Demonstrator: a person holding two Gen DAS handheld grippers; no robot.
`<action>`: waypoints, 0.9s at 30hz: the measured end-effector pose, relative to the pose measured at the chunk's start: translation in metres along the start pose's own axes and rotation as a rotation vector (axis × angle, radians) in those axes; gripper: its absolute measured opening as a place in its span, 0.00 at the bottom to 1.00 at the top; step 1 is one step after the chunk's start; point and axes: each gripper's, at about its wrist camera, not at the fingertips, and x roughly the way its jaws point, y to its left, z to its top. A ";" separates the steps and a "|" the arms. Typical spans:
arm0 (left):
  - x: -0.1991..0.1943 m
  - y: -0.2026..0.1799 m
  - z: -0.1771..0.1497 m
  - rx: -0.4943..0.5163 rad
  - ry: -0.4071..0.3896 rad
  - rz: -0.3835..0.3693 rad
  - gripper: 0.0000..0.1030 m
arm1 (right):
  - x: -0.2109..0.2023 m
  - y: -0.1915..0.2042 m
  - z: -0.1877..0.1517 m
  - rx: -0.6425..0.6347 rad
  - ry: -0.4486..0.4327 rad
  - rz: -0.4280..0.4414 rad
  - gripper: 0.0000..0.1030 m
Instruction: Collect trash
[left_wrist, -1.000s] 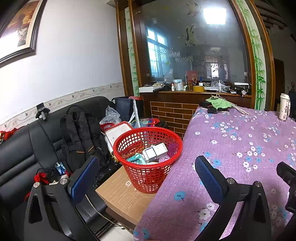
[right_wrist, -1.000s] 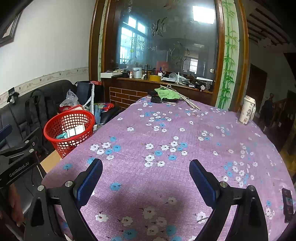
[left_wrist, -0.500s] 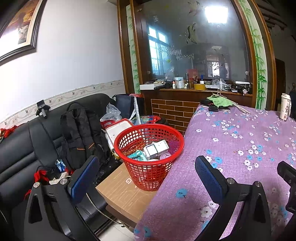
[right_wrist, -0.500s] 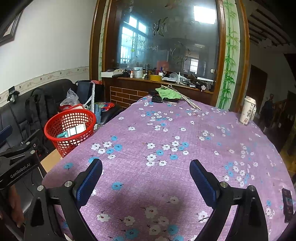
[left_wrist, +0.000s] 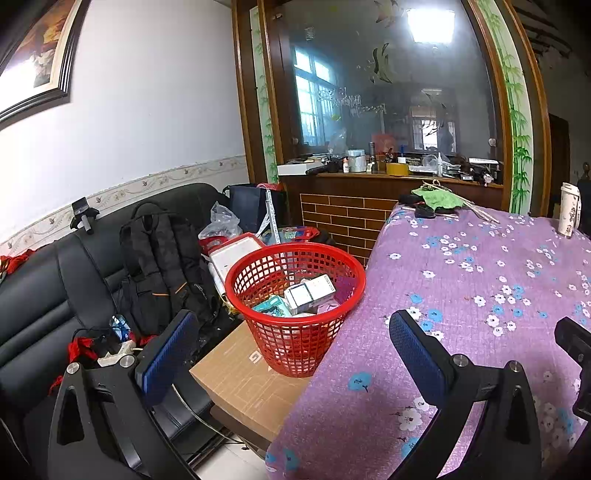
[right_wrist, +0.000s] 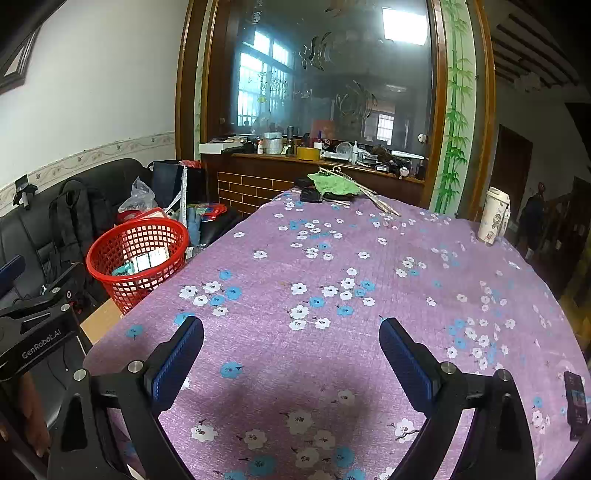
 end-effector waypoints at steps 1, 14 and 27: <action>0.000 0.000 0.000 0.001 -0.002 0.001 1.00 | 0.000 0.000 0.000 0.001 0.002 0.002 0.95; 0.001 0.000 0.000 0.002 -0.001 0.002 1.00 | 0.003 0.001 -0.001 0.002 0.011 0.005 0.95; 0.002 0.003 0.001 0.003 0.003 0.006 1.00 | 0.005 0.001 -0.003 0.005 0.016 0.005 0.95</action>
